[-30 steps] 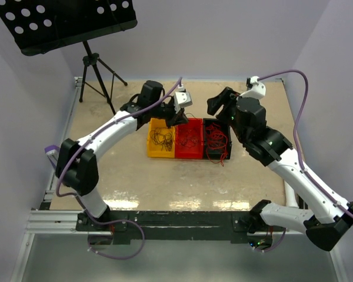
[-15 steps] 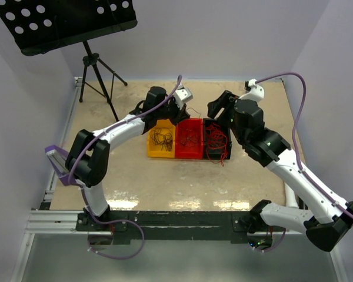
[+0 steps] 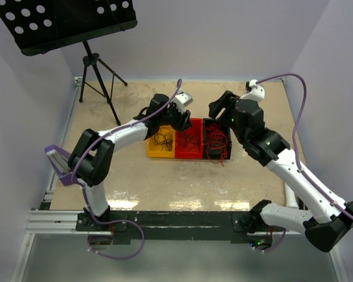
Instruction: Untangle the cables
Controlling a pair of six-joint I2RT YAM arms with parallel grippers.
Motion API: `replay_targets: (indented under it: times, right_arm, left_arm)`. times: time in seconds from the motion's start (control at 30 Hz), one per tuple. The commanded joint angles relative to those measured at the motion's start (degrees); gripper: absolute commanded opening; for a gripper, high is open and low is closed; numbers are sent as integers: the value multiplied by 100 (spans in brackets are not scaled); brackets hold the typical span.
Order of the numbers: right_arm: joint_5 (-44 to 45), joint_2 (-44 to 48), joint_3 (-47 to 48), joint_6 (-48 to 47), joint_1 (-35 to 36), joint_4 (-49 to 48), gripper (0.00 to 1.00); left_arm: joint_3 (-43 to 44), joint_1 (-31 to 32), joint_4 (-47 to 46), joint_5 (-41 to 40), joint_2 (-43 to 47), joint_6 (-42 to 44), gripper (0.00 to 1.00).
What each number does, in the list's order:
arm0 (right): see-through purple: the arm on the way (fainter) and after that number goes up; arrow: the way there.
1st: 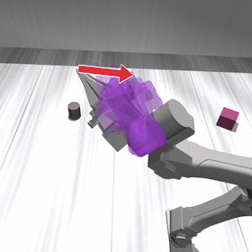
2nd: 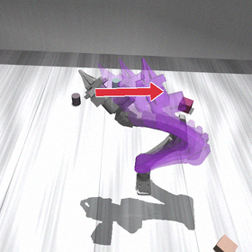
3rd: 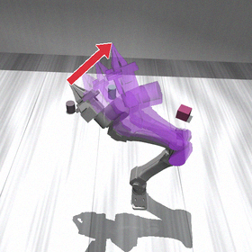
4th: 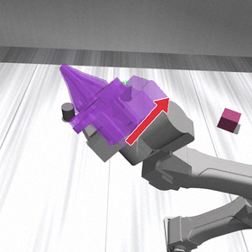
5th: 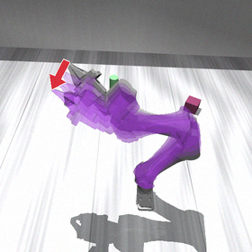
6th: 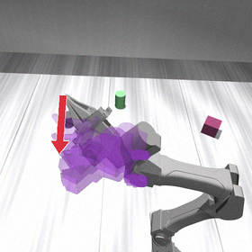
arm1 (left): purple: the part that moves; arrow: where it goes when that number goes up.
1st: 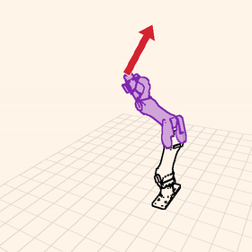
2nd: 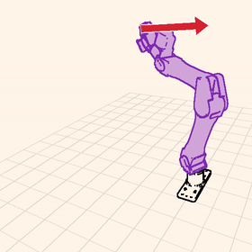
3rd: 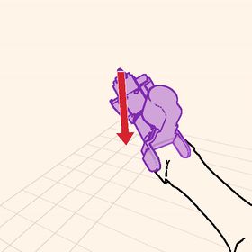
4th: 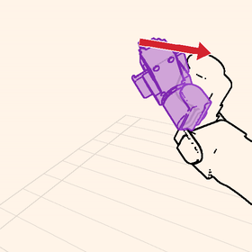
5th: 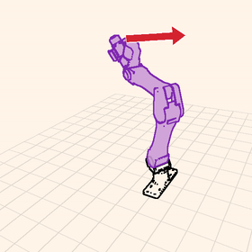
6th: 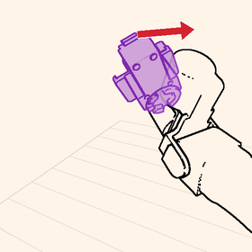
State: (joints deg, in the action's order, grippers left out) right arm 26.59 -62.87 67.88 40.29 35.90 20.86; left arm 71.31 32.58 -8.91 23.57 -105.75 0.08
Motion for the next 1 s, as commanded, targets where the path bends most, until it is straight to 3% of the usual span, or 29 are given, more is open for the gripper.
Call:
replay_targets:
  times: [0.0,0.1,0.17,0.3,0.37,0.43,0.5,0.6,0.77,0.97]
  right_arm:
    - [-163,12,50,5,-92,-275,70]
    - [-233,-32,24,5,-118,-319,70]
    - [-294,-76,-2,-21,-136,-381,70]
    - [-505,-278,50,-171,-224,-434,73]
    - [-611,-392,155,-285,-276,-434,75]
    - [-716,-454,287,-434,-338,-486,85]
    - [-821,-541,392,-575,-408,-530,99]
    - [-1023,-691,516,-750,-505,-644,99]
    - [-1463,-788,560,-997,-646,-864,99]
    - [-1464,-516,341,-1111,-646,-953,99]
  left_arm:
    - [-56,3,-24,-230,370,-236,64]
    - [128,3,406,-169,704,-210,79]
    - [400,-23,880,-125,959,-166,100]
    - [927,-50,2170,-177,1355,-140,100]
    - [1410,-59,3031,-134,1443,262,100]
    - [1623,-76,3683,-274,1636,676,100]
    - [1309,-277,3713,-161,2091,897,100]
    - [939,-778,3983,-98,2567,1178,100]
    - [631,-1043,4239,-1370,2972,1117,100]
    - [323,-1236,4274,-1838,3403,1126,100]
